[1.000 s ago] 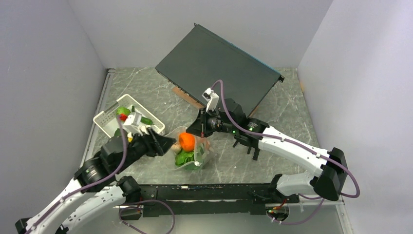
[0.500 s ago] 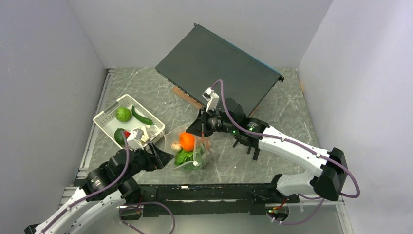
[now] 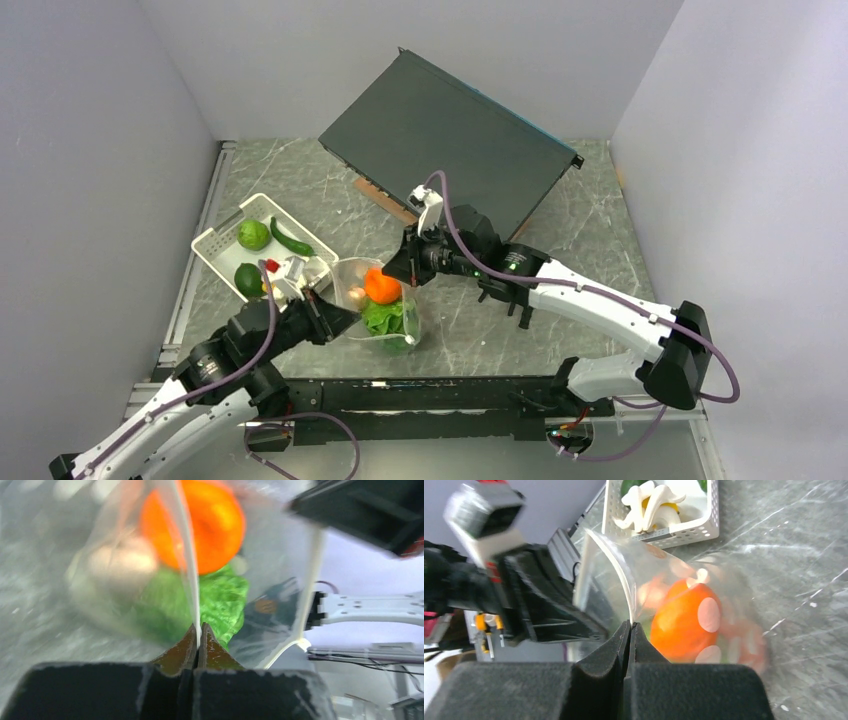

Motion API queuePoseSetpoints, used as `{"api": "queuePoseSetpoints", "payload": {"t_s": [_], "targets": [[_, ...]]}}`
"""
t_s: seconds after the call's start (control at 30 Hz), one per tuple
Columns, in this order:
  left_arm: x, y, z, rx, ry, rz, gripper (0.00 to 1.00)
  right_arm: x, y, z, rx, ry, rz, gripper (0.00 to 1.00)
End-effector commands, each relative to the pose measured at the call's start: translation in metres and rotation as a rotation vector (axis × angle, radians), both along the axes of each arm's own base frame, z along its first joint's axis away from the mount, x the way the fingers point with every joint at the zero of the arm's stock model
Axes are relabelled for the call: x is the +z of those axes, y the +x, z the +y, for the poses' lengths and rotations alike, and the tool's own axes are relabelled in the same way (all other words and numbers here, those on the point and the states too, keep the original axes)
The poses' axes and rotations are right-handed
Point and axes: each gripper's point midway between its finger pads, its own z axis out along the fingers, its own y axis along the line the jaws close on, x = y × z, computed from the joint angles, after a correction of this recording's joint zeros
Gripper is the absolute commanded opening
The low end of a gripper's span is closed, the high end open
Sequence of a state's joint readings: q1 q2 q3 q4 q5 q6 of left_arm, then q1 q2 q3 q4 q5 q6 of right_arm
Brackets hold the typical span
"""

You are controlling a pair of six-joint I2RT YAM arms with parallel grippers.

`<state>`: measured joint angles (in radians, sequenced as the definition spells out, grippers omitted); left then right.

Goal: Place the food in the zip-top bag and seal the zipper
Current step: Adjust the zipper food storage bag at the center of the board.

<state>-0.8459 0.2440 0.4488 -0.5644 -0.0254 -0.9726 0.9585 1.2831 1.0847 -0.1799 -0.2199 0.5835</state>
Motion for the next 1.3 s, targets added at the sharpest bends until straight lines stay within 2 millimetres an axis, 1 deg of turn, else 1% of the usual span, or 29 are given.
{"api": "queuePoseSetpoints", "payload": {"t_s": [0.0, 0.07, 0.13, 0.27, 0.3, 0.37, 0.4, 0.43, 0.5, 0.57, 0.63, 0.7, 0.73, 0.8, 0.83, 0.87, 0.9, 0.93, 0.97, 1.03, 1.07, 1.1, 1.13, 1.2, 1.27], "targets": [[0.113, 0.004, -0.023, -0.08, -0.24, -0.24, 0.0, 0.026, 0.006, 0.003, -0.014, -0.05, -0.193, 0.0], [0.116, 0.009, -0.035, -0.106, -0.219, -0.225, 0.0, 0.027, 0.003, 0.002, -0.017, -0.075, -0.228, 0.0], [0.113, 0.015, -0.044, -0.118, -0.176, -0.196, 0.0, 0.03, 0.005, -0.002, -0.035, -0.076, -0.242, 0.0], [0.108, 0.022, -0.047, -0.106, -0.149, -0.174, 0.0, 0.039, 0.006, -0.009, -0.048, -0.075, -0.273, 0.0], [0.107, 0.022, -0.045, -0.095, -0.15, -0.175, 0.0, 0.04, 0.009, -0.012, -0.067, -0.083, -0.282, 0.0], [0.1, 0.024, -0.037, -0.055, -0.141, -0.169, 0.0, 0.046, 0.008, -0.016, -0.074, -0.08, -0.296, 0.0], [0.093, 0.022, -0.032, -0.038, -0.131, -0.15, 0.0, 0.049, 0.008, -0.018, -0.077, -0.077, -0.303, 0.0], [0.086, 0.025, -0.024, 0.005, -0.116, -0.14, 0.0, 0.051, 0.008, -0.02, -0.08, -0.074, -0.307, 0.0], [0.068, 0.024, -0.013, 0.048, -0.091, -0.112, 0.0, 0.05, 0.007, -0.022, -0.082, -0.071, -0.31, 0.0], [0.04, 0.021, -0.005, 0.08, -0.059, -0.05, 0.0, 0.036, 0.008, -0.023, -0.09, -0.085, -0.296, 0.0], [0.018, 0.017, -0.002, 0.09, -0.05, -0.006, 0.0, 0.014, 0.009, -0.021, -0.088, -0.121, -0.268, 0.0], [0.004, 0.015, -0.003, 0.089, -0.068, 0.017, 0.0, -0.009, 0.008, -0.019, -0.079, -0.163, -0.233, 0.0], [0.001, 0.014, -0.005, 0.08, -0.078, 0.019, 0.0, -0.015, 0.009, -0.019, -0.076, -0.177, -0.227, 0.0], [0.0, 0.014, -0.004, 0.081, -0.078, 0.019, 0.0, -0.015, 0.01, -0.018, -0.072, -0.187, -0.236, 0.0], [0.005, 0.014, -0.002, 0.085, -0.072, 0.01, 0.0, -0.009, 0.011, -0.018, -0.072, -0.185, -0.249, 0.0], [0.015, 0.015, 0.0, 0.09, -0.068, -0.009, 0.0, -0.002, 0.012, -0.019, -0.075, -0.185, -0.267, 0.0], [0.033, 0.015, 0.002, 0.091, -0.077, -0.039, 0.0, 0.007, 0.015, -0.021, -0.084, -0.185, -0.288, 0.0], [0.045, 0.015, 0.004, 0.087, -0.073, -0.056, 0.0, 0.023, 0.017, -0.022, -0.094, -0.173, -0.312, 0.0], [0.058, 0.015, 0.005, 0.085, -0.063, -0.079, 0.0, 0.032, 0.017, -0.025, -0.098, -0.172, -0.327, 0.0], [0.07, 0.015, 0.003, 0.063, -0.048, -0.094, 0.0, 0.048, 0.016, -0.029, -0.104, -0.148, -0.351, 0.0], [0.07, 0.016, 0.001, 0.055, -0.035, -0.09, 0.0, 0.053, 0.014, -0.03, -0.107, -0.131, -0.352, 0.0], [0.066, 0.017, -0.001, 0.053, -0.026, -0.083, 0.0, 0.052, 0.012, -0.03, -0.101, -0.112, -0.343, 0.0], [0.057, 0.018, -0.003, 0.055, -0.015, -0.065, 0.0, 0.048, 0.009, -0.029, -0.093, -0.096, -0.333, 0.0], [0.035, 0.019, -0.008, 0.05, 0.003, -0.023, 0.0, 0.028, 0.007, -0.027, -0.083, -0.093, -0.295, 0.0], [0.013, 0.021, -0.01, 0.056, 0.015, 0.012, 0.0, 0.002, 0.005, -0.022, -0.067, -0.131, -0.245, 0.0]]}}
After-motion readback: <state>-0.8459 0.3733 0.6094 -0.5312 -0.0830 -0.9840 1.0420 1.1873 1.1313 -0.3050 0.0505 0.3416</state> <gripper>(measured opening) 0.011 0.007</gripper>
